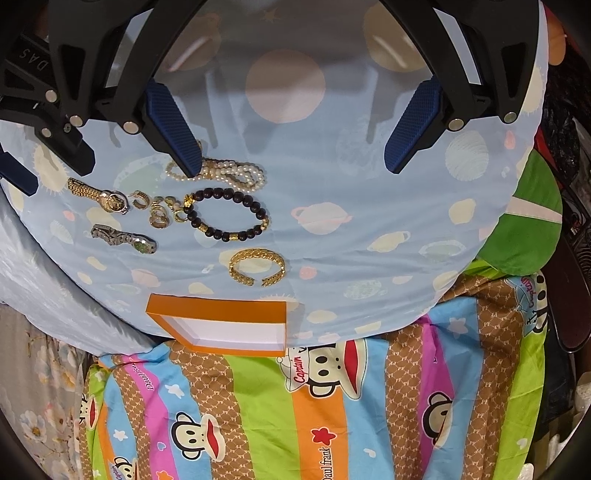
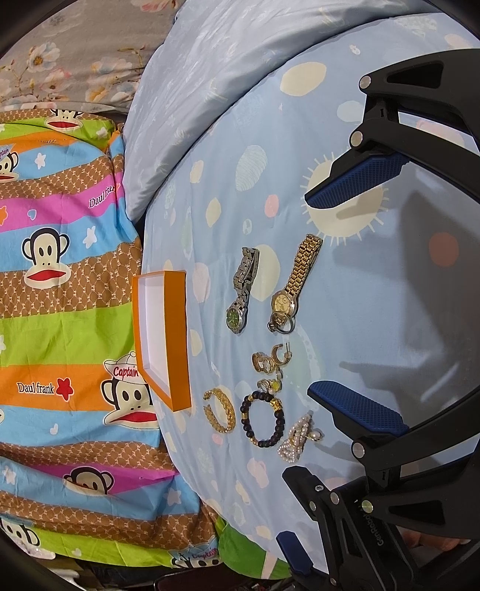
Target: Organize jewelry
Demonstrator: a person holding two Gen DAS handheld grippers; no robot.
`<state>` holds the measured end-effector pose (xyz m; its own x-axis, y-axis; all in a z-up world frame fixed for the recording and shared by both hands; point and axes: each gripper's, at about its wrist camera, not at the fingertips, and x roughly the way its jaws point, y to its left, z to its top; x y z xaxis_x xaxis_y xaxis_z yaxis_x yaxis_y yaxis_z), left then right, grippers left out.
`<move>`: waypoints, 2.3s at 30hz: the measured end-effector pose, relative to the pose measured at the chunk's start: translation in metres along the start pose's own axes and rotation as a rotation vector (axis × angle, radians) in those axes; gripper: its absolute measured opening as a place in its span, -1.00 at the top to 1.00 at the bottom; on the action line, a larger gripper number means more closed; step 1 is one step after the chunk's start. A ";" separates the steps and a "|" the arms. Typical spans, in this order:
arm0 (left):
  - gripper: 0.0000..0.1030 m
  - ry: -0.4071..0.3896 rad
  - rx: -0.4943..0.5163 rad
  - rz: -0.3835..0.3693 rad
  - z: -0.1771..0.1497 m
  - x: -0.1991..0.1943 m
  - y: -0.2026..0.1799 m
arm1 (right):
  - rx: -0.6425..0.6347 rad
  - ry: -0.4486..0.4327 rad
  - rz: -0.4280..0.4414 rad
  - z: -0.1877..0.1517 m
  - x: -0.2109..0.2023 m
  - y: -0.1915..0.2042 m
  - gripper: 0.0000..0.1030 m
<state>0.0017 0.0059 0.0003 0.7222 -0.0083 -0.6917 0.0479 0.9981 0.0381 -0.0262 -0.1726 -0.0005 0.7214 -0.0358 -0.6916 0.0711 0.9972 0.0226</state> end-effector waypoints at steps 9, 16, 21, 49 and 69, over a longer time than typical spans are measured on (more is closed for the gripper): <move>-0.88 0.055 -0.039 -0.052 0.005 0.008 0.017 | -0.006 0.004 -0.006 0.003 0.002 -0.006 -0.79; -0.88 0.074 -0.051 -0.107 0.020 0.014 0.023 | -0.012 0.012 -0.012 0.007 0.006 -0.009 -0.79; -0.88 0.038 0.045 -0.088 0.049 0.027 0.007 | -0.004 0.017 -0.014 0.008 0.009 -0.012 -0.79; -0.09 0.135 0.053 -0.195 0.086 0.114 -0.022 | -0.041 0.036 0.038 0.036 0.031 -0.021 -0.79; -0.10 0.100 0.052 -0.212 0.076 0.100 -0.007 | -0.249 0.179 0.172 0.075 0.113 -0.004 0.29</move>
<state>0.1257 -0.0065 -0.0144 0.6201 -0.2090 -0.7562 0.2286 0.9702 -0.0807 0.1068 -0.1858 -0.0241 0.5746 0.1239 -0.8090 -0.2270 0.9738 -0.0120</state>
